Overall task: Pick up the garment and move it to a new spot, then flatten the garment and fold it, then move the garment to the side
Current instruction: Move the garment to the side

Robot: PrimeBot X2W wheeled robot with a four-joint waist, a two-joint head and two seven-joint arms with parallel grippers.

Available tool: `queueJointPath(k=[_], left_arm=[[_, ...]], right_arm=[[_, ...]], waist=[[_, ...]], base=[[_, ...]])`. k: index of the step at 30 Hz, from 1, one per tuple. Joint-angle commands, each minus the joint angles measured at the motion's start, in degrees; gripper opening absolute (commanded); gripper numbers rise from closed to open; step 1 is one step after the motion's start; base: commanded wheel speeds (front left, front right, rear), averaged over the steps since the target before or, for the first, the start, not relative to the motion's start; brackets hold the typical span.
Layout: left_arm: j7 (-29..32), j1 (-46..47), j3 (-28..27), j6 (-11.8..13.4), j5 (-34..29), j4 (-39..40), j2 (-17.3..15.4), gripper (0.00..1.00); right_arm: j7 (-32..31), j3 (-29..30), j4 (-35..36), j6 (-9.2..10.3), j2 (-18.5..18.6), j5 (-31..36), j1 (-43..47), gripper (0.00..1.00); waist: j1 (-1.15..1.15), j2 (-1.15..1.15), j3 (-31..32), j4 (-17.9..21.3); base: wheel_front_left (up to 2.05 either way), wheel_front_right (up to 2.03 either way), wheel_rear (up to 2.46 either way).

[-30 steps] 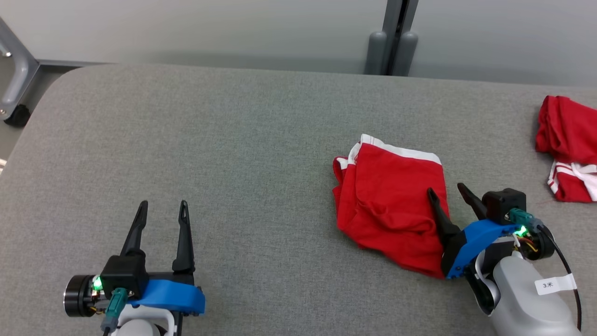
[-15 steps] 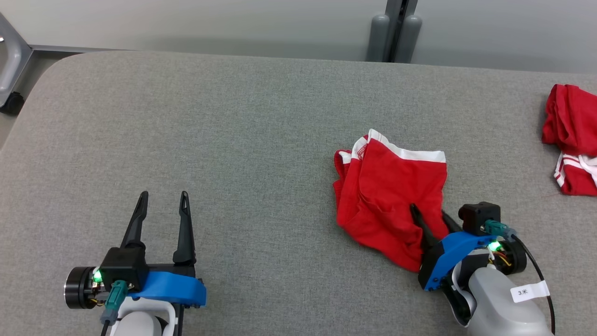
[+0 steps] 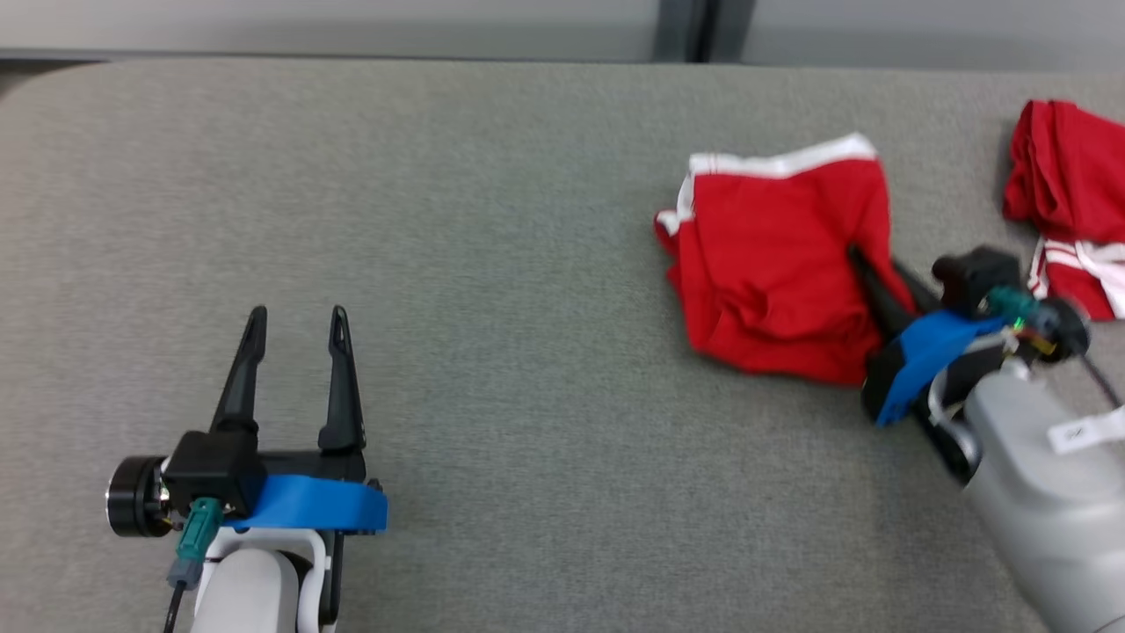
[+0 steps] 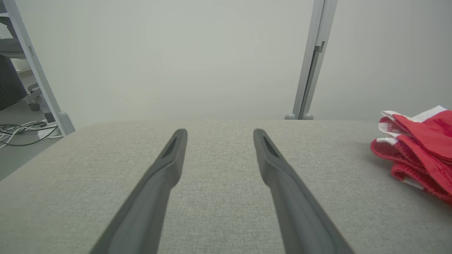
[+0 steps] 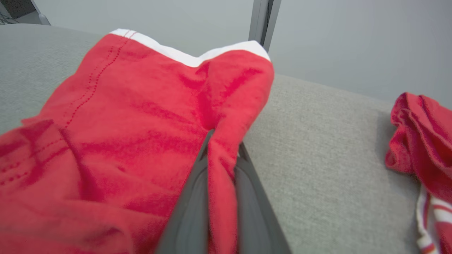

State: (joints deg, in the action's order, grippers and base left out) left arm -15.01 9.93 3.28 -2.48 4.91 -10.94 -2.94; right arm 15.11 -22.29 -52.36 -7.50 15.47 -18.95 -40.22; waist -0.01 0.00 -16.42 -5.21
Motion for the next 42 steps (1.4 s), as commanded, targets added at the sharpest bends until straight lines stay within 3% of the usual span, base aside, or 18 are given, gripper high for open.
queueJointPath(k=[1,9,19,27,34,35,36,37,42], left_arm=[[-0.2,1.7,0.1,0.2,-0.3,1.0,0.1,1.0],[-0.2,4.8,-0.4,-0.6,-2.1,4.4,-0.9,1.0],[-0.2,6.9,-0.2,-1.4,-4.7,8.3,-4.8,1.0],[-0.2,8.5,0.8,-1.9,-5.4,10.0,-6.5,1.0],[-0.2,9.2,0.9,-1.7,-5.5,10.3,-7.7,1.0],[-0.2,9.2,1.0,-1.6,-5.4,10.4,-7.7,1.0],[-0.2,9.3,1.0,-1.5,-5.3,10.4,-7.7,1.0],[-0.2,9.3,0.9,-1.5,-5.2,10.5,-7.7,1.0],[-0.1,9.1,0.7,-0.9,-4.6,10.7,-7.5,1.0]], right_arm=[[0.0,-1.3,0.9,0.01,2.3,0.2,-3.5,0.0],[0.0,-7.3,3.2,0.01,9.5,-2.8,-14.4,0.0],[-0.4,-10.5,4.0,0.01,17.7,-8.6,-21.1,0.0],[-1.2,-13.1,0.2,0.01,22.3,-10.8,-24.8,0.0],[-3.3,-15.7,-6.7,0.01,21.1,-11.2,-30.3,0.0],[-3.5,-15.9,-8.2,0.01,21.0,-10.6,-31.2,0.31],[-3.6,-16.2,-9.7,0.01,20.6,-10.1,-32.0,0.71],[-3.3,-16.2,-11.0,0.01,20.4,-9.6,-32.9,1.0],[-1.5,-14.5,-17.1,0.01,19.6,-8.0,-36.1,1.0]], waist=[[0.01,0.0,-1.8,1.0],[0.01,0.0,-8.6,8.3],[0.01,0.0,-13.9,18.2],[0.01,0.0,-16.8,19.9],[0.01,0.0,-19.1,19.5],[0.01,0.0,-19.3,19.2],[0.01,0.0,-19.4,18.9],[0.01,0.0,-19.5,18.6],[0.01,0.0,-19.7,17.6]], base=[[0.0,0.0,0.0],[0.0,0.0,0.0],[0.0,0.0,0.0],[0.0,0.0,0.0],[0.0,0.0,0.0],[0.0,0.0,0.0],[0.0,0.0,0.0],[0.0,0.0,0.0],[0.0,0.0,0.0]])
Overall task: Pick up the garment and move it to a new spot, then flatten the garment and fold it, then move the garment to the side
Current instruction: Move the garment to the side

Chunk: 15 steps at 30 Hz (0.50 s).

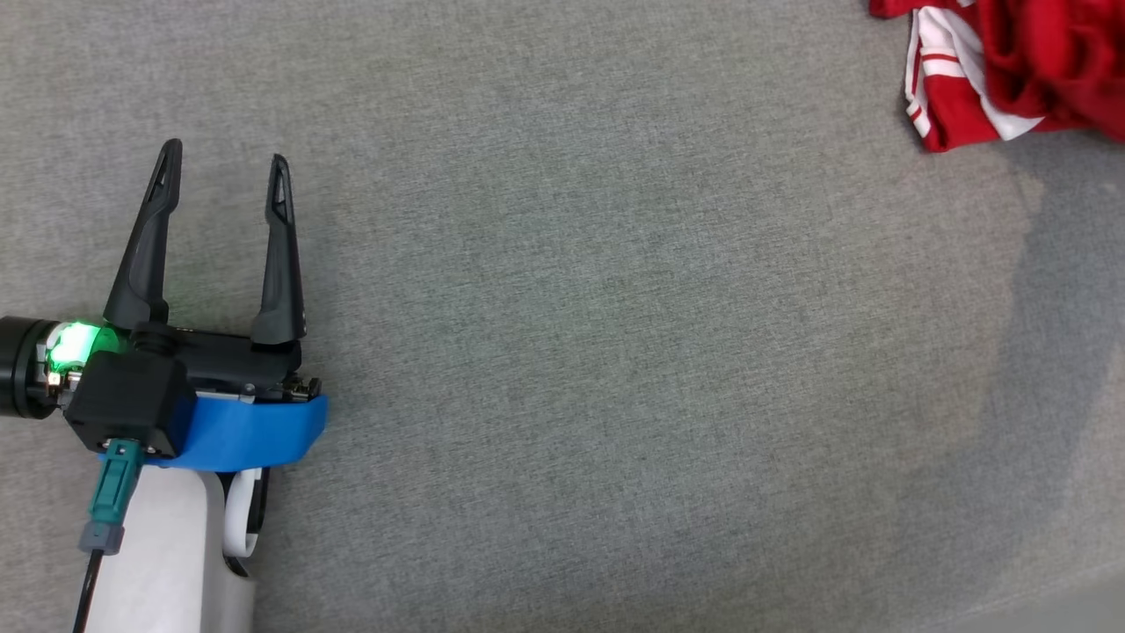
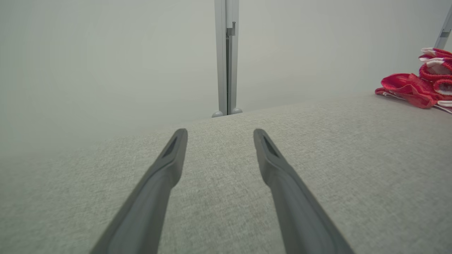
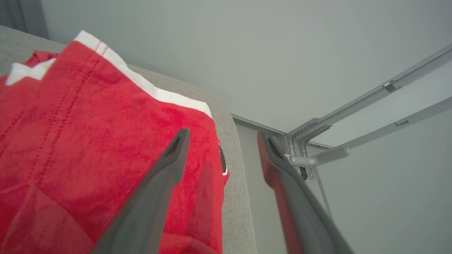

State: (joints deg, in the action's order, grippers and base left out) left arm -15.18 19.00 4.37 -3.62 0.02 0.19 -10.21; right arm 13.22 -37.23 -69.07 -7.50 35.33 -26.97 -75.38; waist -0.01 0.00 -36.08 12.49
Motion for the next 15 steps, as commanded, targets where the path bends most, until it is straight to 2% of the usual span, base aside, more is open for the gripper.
queueJointPath(k=[1,5,10,15], left_arm=[[0.1,0.0,-0.4,0.4,0.5,-0.5,-0.2,1.0],[0.0,-0.6,-0.4,0.8,1.1,-1.1,0.6,1.0],[0.0,-2.5,-1.2,1.6,2.4,-2.4,1.5,1.0],[0.0,-5.8,-2.7,2.3,3.8,-3.5,2.3,1.0]], right_arm=[[0.8,1.1,-0.9,0.01,-0.5,0.0,-1.3,1.0],[2.0,4.8,-1.3,0.01,-1.4,-1.0,-0.5,1.0],[1.9,12.9,7.9,0.01,-2.8,-2.9,6.3,1.0],[2.0,19.6,18.2,0.0,-6.8,-2.4,15.9,1.0]], waist=[[0.01,0.0,0.1,-0.3],[0.01,0.0,2.1,-1.4],[0.01,0.0,7.3,-2.8],[0.01,0.0,12.7,-4.2]], base=[[0.0,0.0,0.0],[0.0,0.0,0.0],[0.0,0.0,0.0],[0.0,0.0,0.0]])
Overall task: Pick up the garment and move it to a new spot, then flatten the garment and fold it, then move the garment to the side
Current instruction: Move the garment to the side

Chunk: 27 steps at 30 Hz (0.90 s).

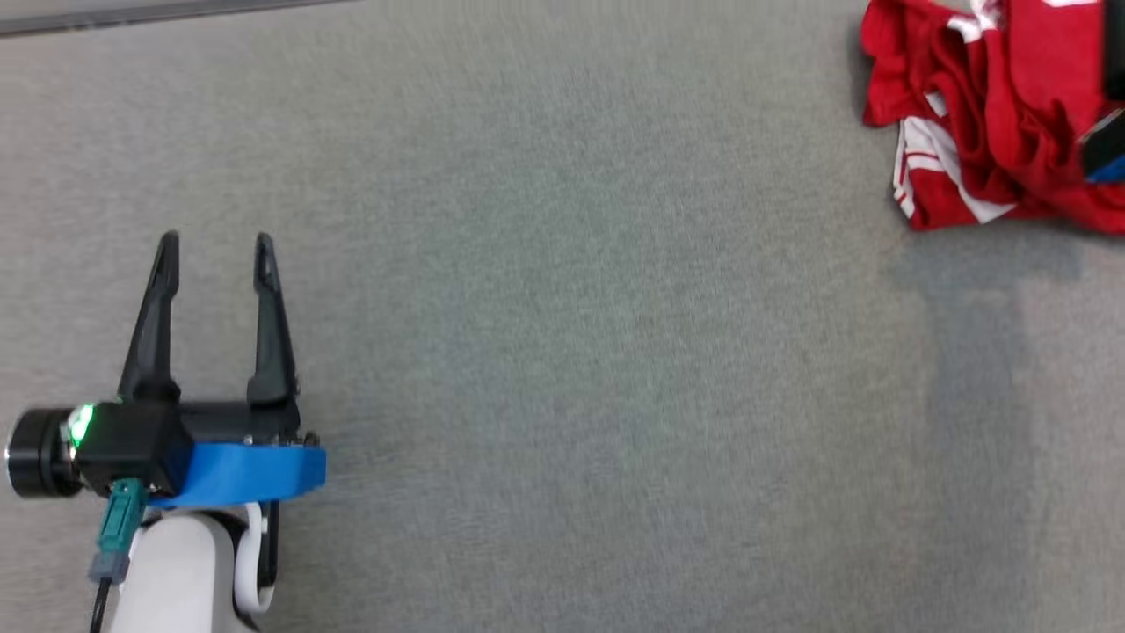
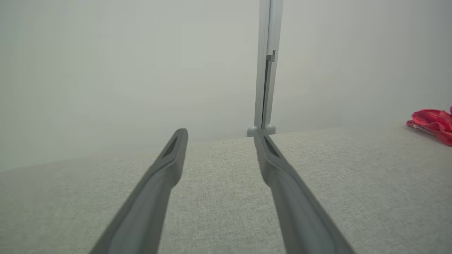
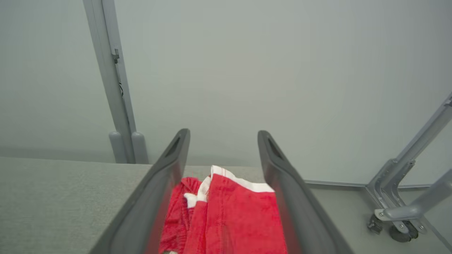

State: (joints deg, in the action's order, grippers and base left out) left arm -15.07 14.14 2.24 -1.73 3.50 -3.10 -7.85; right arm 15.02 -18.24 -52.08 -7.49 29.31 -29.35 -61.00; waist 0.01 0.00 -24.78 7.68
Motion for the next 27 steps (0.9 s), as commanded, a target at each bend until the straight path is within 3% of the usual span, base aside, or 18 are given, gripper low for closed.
queueJointPath(k=[1,6,13,27], left_arm=[[-0.1,-1.7,-0.9,0.4,0.5,-0.5,0.1,1.0],[-0.1,-5.8,-2.2,0.7,1.5,-2.5,1.0,1.0],[-0.1,-10.1,-2.7,1.0,2.4,-4.8,2.9,1.0],[-0.1,-12.8,-3.3,-0.3,2.0,-10.0,4.0,1.0]], right_arm=[[0.2,1.9,3.0,-0.01,-2.0,-0.3,3.7,1.0],[0.2,5.1,10.9,-0.01,-6.7,2.1,14.5,1.0],[0.2,6.8,16.6,-0.01,-10.5,3.4,26.7,1.0],[0.2,10.6,24.3,-0.01,-16.3,5.7,43.1,1.0]], waist=[[-0.01,0.0,2.7,0.4],[-0.01,0.0,9.4,-0.9],[-0.01,0.0,16.6,-3.7],[-0.01,0.0,23.2,-7.4]], base=[[0.0,0.0,0.0],[0.0,0.0,0.0],[0.0,0.0,0.0],[0.0,0.0,0.0]])
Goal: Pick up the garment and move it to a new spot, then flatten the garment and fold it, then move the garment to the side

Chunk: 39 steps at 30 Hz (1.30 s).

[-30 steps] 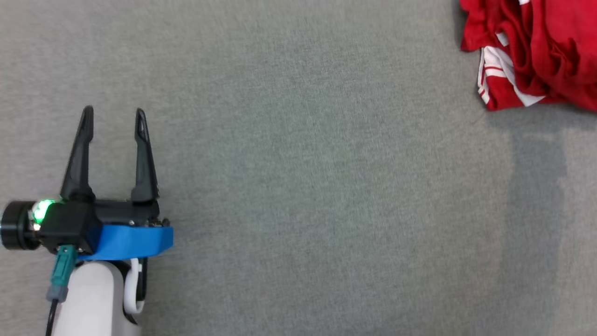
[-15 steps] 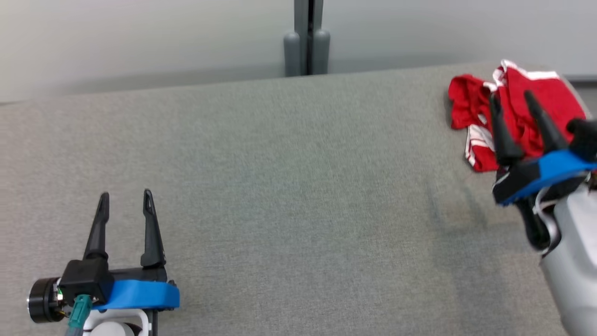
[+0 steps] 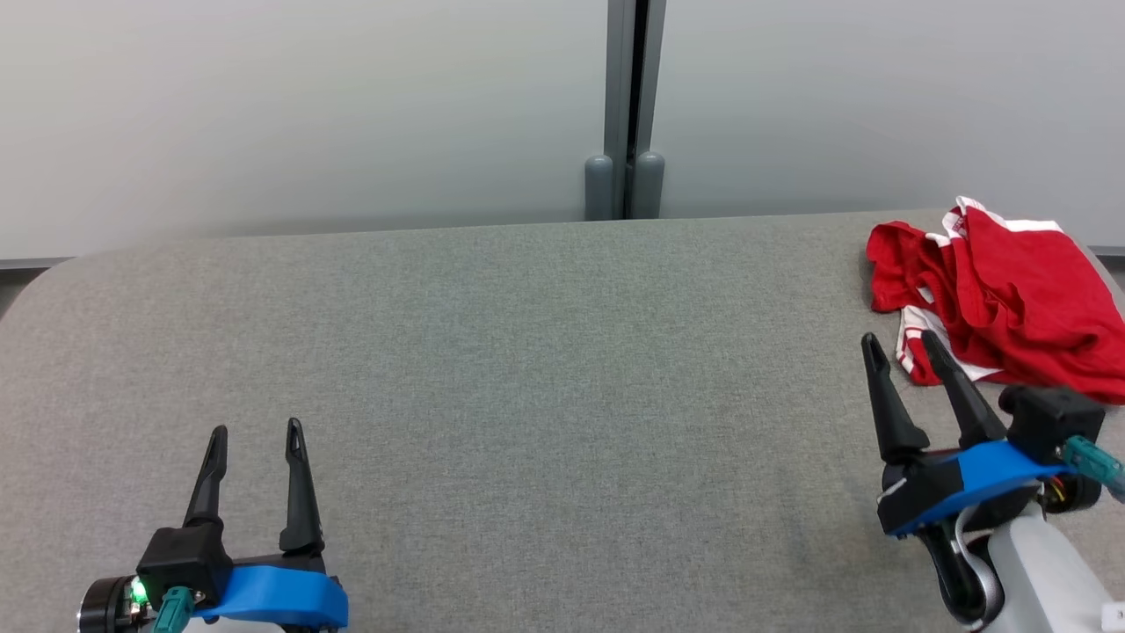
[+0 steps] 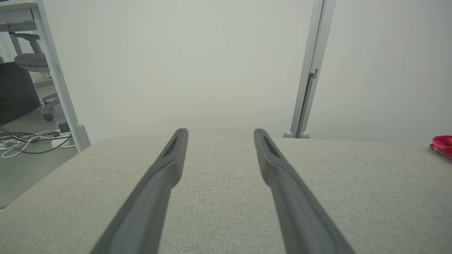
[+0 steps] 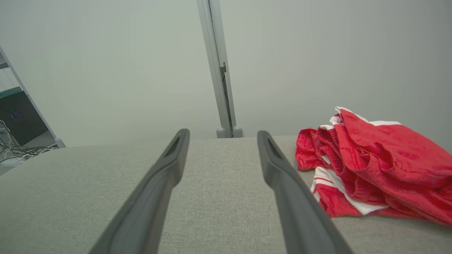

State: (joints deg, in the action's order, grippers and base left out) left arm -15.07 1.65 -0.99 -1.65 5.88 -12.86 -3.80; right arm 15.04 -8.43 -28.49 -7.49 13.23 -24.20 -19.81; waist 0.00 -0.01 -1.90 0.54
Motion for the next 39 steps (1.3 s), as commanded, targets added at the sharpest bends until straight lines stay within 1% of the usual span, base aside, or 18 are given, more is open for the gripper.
queueJointPath(k=[1,8,14,25,36,37,39], left_arm=[[-0.1,-0.4,-0.1,-0.3,-0.5,-0.6,0.0,1.0],[-0.1,-1.7,-0.4,-0.7,-0.7,-1.3,0.2,1.0],[-0.1,-2.7,-0.1,-0.8,-1.4,-2.3,0.2,1.0],[-0.1,-2.8,0.6,-1.2,-2.1,-2.1,0.2,1.0],[-0.1,-2.6,0.4,-1.6,-1.6,-3.0,0.1,1.0],[0.0,-2.5,0.4,-1.5,-1.8,-3.0,0.3,0.0],[0.2,-2.7,0.2,-1.5,-1.6,-4.0,0.5,0.0]], right_arm=[[0.2,1.3,1.5,-0.01,-0.6,1.0,3.3,1.0],[0.2,4.4,6.8,-0.01,-3.8,4.6,11.4,1.0],[0.2,6.0,10.5,-0.01,-6.1,8.8,14.9,1.0],[-0.2,9.1,13.4,-0.01,-8.1,12.6,17.9,1.0],[-0.6,9.6,13.4,-0.01,-8.3,13.4,17.3,1.0],[-0.6,9.4,13.2,0.0,-8.2,13.0,17.0,0.0],[-0.7,9.4,12.3,0.0,-8.3,12.8,17.1,0.0]], waist=[[0.0,0.01,0.7,-0.5],[0.0,0.01,2.3,-0.5],[0.0,0.01,3.1,0.4],[0.0,0.01,3.8,0.5],[0.0,0.01,3.7,0.4],[0.0,0.01,3.7,0.4],[0.0,0.01,3.7,0.4]], base=[[0.0,0.0,0.0],[0.0,0.0,0.0],[0.0,0.0,0.0],[0.0,0.0,0.0],[0.0,0.0,0.0],[0.0,0.0,0.0],[0.0,0.0,0.0]])
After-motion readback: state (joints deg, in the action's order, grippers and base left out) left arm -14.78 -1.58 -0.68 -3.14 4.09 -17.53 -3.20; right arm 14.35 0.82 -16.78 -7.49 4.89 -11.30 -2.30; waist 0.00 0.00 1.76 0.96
